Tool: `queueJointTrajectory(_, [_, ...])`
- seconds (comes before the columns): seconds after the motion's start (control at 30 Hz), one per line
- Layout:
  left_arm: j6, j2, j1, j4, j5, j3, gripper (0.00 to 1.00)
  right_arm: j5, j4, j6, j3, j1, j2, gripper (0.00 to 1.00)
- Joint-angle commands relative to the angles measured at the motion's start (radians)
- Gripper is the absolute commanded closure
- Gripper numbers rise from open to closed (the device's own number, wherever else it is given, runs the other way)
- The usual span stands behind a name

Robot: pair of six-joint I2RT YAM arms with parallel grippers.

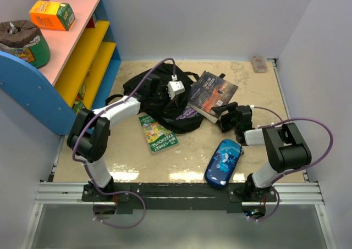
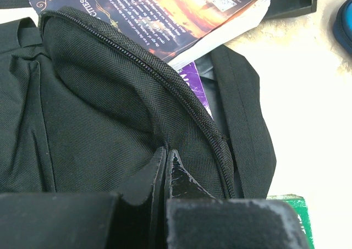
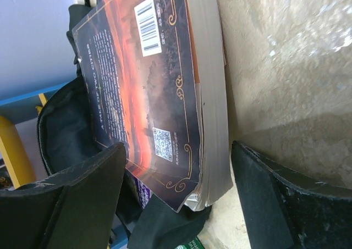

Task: Pack the student bag
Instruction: Pick up the book from the center of the board.

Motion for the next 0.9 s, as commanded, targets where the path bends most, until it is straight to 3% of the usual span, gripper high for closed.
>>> queueJointTrajectory(0.0, [0.000,-0.036,-0.010,0.011,0.067,0.047,1.00,0.002,0.006,0.045,0.011,0.032,0.040,0.20])
queueJointTrajectory(0.13, [0.001,-0.044,-0.010,0.006,0.060,0.049,1.00,0.003,0.096,0.078,0.010,0.056,0.067,0.29])
queueJointTrajectory(0.23, [0.003,-0.056,-0.010,-0.008,0.057,0.049,1.00,0.012,0.148,0.074,-0.006,0.057,0.049,0.44])
queueJointTrajectory(0.27, [0.004,-0.065,-0.010,-0.011,0.054,0.050,1.00,0.023,0.145,0.065,-0.007,0.057,0.009,0.54])
queueJointTrajectory(0.37, [-0.002,-0.074,-0.007,-0.034,0.053,0.063,1.00,0.090,0.060,-0.010,0.009,0.056,-0.133,0.65])
queueJointTrajectory(0.6, [-0.071,-0.097,0.034,-0.046,0.073,0.079,1.00,0.221,-0.255,-0.376,0.209,0.074,-0.411,0.88])
queueJointTrajectory(0.73, [-0.141,-0.126,0.063,0.000,0.022,0.079,1.00,0.298,-0.430,-0.596,0.391,0.138,-0.489,0.99])
queueJointTrajectory(0.87, [-0.224,-0.179,0.100,0.060,-0.045,0.073,1.00,0.451,-0.528,-0.829,0.499,0.273,-0.578,1.00])
